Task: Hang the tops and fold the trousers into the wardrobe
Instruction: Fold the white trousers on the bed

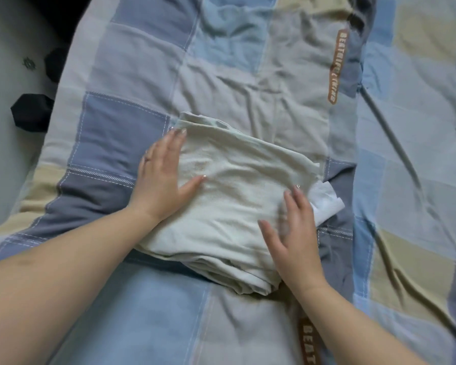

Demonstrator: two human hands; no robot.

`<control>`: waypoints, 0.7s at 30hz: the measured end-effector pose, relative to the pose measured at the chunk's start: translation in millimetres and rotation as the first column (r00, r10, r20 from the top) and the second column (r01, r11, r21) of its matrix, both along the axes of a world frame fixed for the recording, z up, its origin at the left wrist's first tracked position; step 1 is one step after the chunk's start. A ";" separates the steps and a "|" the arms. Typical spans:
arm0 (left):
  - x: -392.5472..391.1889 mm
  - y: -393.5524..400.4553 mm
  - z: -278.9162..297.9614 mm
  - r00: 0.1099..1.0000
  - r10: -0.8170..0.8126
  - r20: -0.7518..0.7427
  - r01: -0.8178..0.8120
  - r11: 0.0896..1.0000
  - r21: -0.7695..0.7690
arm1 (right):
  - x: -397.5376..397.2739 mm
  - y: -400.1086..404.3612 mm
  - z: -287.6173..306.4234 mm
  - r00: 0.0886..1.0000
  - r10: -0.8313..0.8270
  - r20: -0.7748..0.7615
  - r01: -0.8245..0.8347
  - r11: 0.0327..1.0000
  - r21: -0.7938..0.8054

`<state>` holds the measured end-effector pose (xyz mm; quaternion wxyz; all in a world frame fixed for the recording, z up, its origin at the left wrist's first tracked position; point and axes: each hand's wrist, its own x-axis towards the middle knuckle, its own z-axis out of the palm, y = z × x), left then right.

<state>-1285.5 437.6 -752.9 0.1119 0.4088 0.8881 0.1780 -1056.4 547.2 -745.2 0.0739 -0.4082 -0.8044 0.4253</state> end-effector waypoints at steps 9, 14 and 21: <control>-19.1 -16.1 24.6 0.775 0.398 0.490 -0.328 0.917 -0.225 | -0.6 -6.6 4.8 0.848 -0.512 0.137 0.509 0.713 -0.482; -24.8 -9.6 41.4 0.452 0.437 0.778 -0.254 0.899 -0.357 | -7.1 7.7 -1.6 0.861 -0.441 0.254 0.501 0.643 -0.580; 0.3 -26.7 90.1 0.448 0.384 0.807 -0.307 0.914 -0.265 | 7.6 13.7 42.5 0.873 -0.454 0.180 0.447 0.595 -0.668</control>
